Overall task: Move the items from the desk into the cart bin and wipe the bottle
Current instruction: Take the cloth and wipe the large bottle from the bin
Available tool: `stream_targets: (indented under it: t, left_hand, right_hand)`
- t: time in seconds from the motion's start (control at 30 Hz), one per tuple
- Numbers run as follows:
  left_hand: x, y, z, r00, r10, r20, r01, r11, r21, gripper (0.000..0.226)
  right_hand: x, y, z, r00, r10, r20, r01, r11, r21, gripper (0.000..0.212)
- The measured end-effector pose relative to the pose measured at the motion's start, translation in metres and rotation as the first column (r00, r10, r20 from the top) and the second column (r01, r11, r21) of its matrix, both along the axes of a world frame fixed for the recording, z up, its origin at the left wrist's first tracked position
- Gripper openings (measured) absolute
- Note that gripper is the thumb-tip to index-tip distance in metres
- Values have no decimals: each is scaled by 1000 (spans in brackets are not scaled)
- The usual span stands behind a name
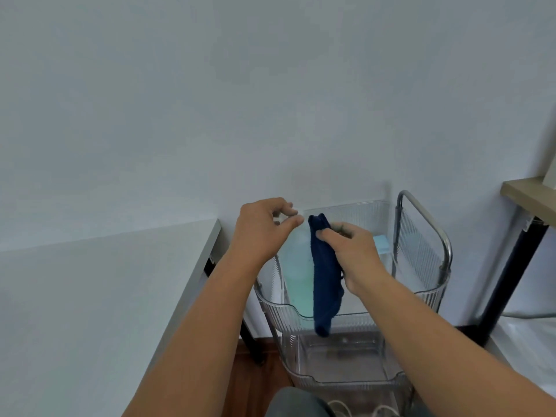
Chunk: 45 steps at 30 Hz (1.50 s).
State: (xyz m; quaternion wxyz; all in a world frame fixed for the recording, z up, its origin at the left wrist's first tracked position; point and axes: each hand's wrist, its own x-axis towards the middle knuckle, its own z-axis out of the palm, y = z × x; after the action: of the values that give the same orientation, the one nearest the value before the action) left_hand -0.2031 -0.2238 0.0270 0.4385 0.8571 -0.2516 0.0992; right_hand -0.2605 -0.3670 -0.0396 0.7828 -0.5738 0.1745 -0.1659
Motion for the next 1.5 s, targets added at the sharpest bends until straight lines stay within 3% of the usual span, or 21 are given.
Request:
stream_targets:
  t: [0.1,0.2,0.43,0.53,0.67,0.8,0.97,1.13,1.23,1.4,1.5]
  left_hand:
    - [2,4,1,997,-76,-33,75,997,-23,15]
    - [7,15,2,991,-116,-62,113,992,-52,13]
    - [7,24,4,972,-218,-92,213,975,-57,9]
    - [6,31,4,974,-213,-72,214,977,11,13]
    - [-4,26,0,997,-47,57,42,996,75,24]
    - [-7,20,0,996,60,71,-64,997,45,25]
    - [0,22,4,999,23,-45,-21,999,29,19]
    - [7,28,8,959,-240,-154,228,969,-92,18]
    - [12,30,7,936,-319,-151,308,947,-90,18]
    - [15,40,0,974,-220,53,214,971,109,28]
    - [13,39,-4,991,-127,33,125,991,41,26]
  right_hand:
    - [12,-1,11,999,-28,24,29,997,-66,5]
    - [29,-2,26,997,44,-70,-57,979,-194,2]
    - [48,-15,48,944,179,-276,-246,942,-229,28]
    - [37,-12,35,961,163,-224,-195,972,-129,27]
    - [20,-2,15,991,87,-104,-93,995,-48,5]
    - [14,8,15,998,49,-42,-53,994,-93,17]
    - [32,0,38,984,151,-98,-169,962,-213,8]
    - [46,-15,54,941,261,-215,-321,890,-323,19]
    - [43,-21,57,933,262,-248,-340,869,-359,18]
    - [31,-24,47,938,259,-230,-332,862,-383,14]
    - [27,-13,36,958,231,-168,-276,900,-338,18]
